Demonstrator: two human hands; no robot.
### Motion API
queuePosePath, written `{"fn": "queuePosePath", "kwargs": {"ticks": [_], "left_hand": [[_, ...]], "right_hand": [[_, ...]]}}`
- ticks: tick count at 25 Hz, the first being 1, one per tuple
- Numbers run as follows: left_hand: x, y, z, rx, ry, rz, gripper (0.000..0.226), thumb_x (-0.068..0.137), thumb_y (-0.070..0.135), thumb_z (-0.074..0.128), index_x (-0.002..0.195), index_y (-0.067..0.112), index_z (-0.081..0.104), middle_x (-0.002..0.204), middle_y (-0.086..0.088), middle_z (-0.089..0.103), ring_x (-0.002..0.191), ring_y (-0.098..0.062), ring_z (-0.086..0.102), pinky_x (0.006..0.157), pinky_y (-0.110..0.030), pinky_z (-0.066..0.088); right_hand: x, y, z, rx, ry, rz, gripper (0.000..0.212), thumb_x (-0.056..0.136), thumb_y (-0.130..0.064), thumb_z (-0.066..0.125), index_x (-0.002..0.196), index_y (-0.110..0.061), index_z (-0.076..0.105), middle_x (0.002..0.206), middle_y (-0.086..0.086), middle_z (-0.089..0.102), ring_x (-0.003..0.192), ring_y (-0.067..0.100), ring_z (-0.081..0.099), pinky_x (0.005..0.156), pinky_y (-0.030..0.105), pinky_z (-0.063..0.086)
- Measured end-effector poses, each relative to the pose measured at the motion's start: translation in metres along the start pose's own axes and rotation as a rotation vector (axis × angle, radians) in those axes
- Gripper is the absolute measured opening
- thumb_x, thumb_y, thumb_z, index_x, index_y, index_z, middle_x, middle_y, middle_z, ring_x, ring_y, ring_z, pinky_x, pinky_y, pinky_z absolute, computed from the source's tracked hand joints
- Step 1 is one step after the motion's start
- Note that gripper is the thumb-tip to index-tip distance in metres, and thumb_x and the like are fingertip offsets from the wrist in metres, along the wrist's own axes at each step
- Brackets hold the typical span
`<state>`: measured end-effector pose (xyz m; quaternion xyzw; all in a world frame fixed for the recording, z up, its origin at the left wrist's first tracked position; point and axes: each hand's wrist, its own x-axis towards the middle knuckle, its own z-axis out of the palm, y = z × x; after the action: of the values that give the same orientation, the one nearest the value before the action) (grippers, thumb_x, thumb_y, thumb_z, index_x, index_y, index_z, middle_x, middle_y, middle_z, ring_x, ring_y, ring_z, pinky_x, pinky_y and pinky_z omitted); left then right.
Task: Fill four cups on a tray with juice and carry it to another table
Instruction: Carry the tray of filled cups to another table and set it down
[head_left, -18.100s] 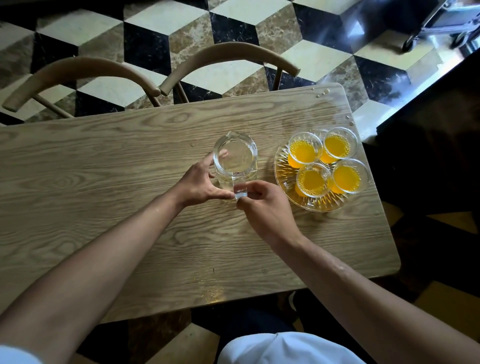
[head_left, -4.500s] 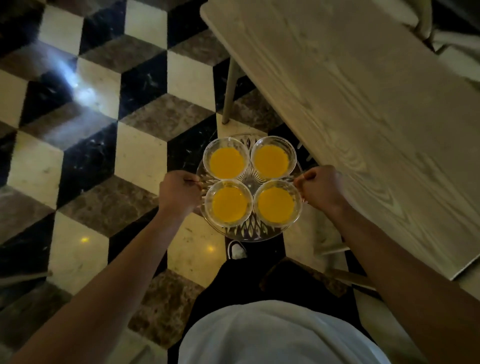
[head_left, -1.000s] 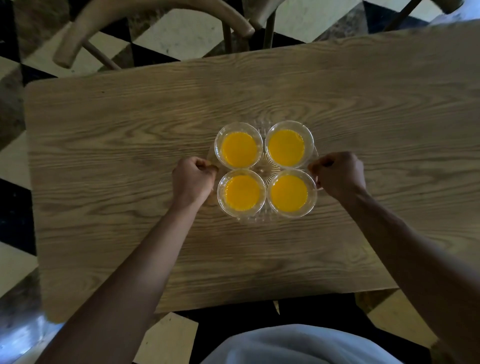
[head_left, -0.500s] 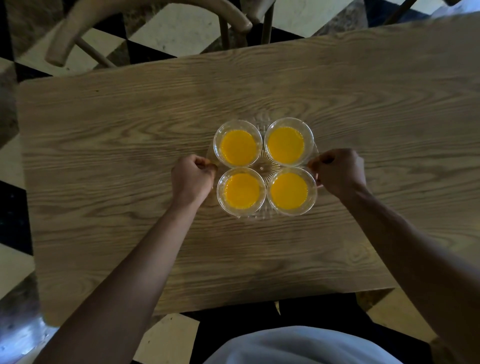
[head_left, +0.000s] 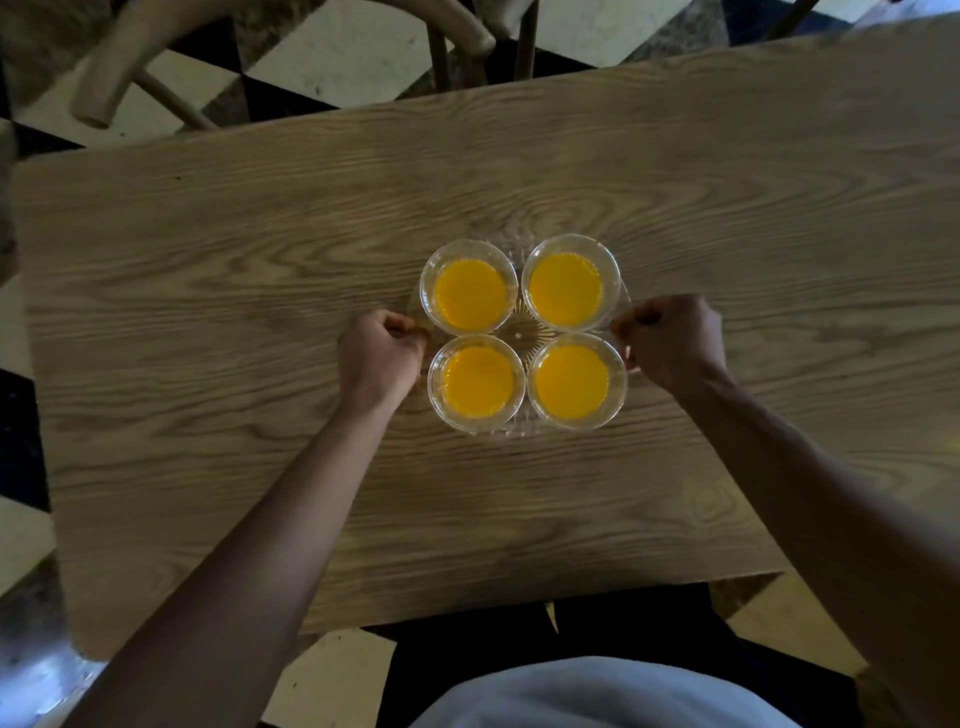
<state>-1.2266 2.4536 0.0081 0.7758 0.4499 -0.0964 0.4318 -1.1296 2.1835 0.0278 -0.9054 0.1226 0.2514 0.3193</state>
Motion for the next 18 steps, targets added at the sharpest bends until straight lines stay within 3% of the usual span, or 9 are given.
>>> {"fn": "queuePosePath", "kwargs": {"ticks": [5,11,15,18], "left_hand": [[0.0046,-0.0018,0.0022,0.003,0.000,0.003,0.008,0.088,0.012,0.071,0.096,0.010,0.074,0.072,-0.005,0.074,0.041,-0.005,0.061,0.046,-0.024,0.051],[0.0051,-0.0035,0.0012,-0.001,-0.007,0.022,0.009,0.089,0.011,0.070,0.097,0.010,0.074,0.077,-0.006,0.076,0.045,-0.009,0.065,0.049,-0.027,0.055],[0.0064,-0.0048,0.0007,-0.003,-0.019,0.011,0.012,0.090,0.004,0.067,0.100,0.008,0.073,0.080,-0.007,0.075,0.058,-0.023,0.071,0.061,-0.041,0.064],[0.0061,-0.0056,0.0008,-0.007,-0.017,0.013,0.013,0.090,0.002,0.066,0.098,0.008,0.074,0.080,-0.009,0.075,0.057,-0.024,0.070,0.061,-0.044,0.064]], "right_hand": [[0.0024,0.0023,0.0002,-0.010,0.006,0.008,0.014,0.087,-0.014,0.073,0.075,-0.010,0.080,0.066,0.005,0.076,0.063,0.018,0.075,0.071,0.039,0.065],[0.0019,0.0035,0.0000,-0.008,-0.010,-0.016,0.014,0.088,-0.014,0.074,0.076,-0.018,0.079,0.066,0.001,0.076,0.057,0.013,0.074,0.062,0.029,0.063],[0.0020,0.0043,0.0010,-0.046,-0.016,-0.034,0.017,0.088,-0.017,0.070,0.075,-0.011,0.079,0.065,0.002,0.076,0.059,0.015,0.075,0.064,0.036,0.065],[0.0010,0.0054,0.0021,-0.087,-0.030,-0.071,0.022,0.088,-0.016,0.066,0.070,-0.011,0.078,0.064,0.001,0.075,0.062,0.017,0.075,0.066,0.043,0.065]]}}
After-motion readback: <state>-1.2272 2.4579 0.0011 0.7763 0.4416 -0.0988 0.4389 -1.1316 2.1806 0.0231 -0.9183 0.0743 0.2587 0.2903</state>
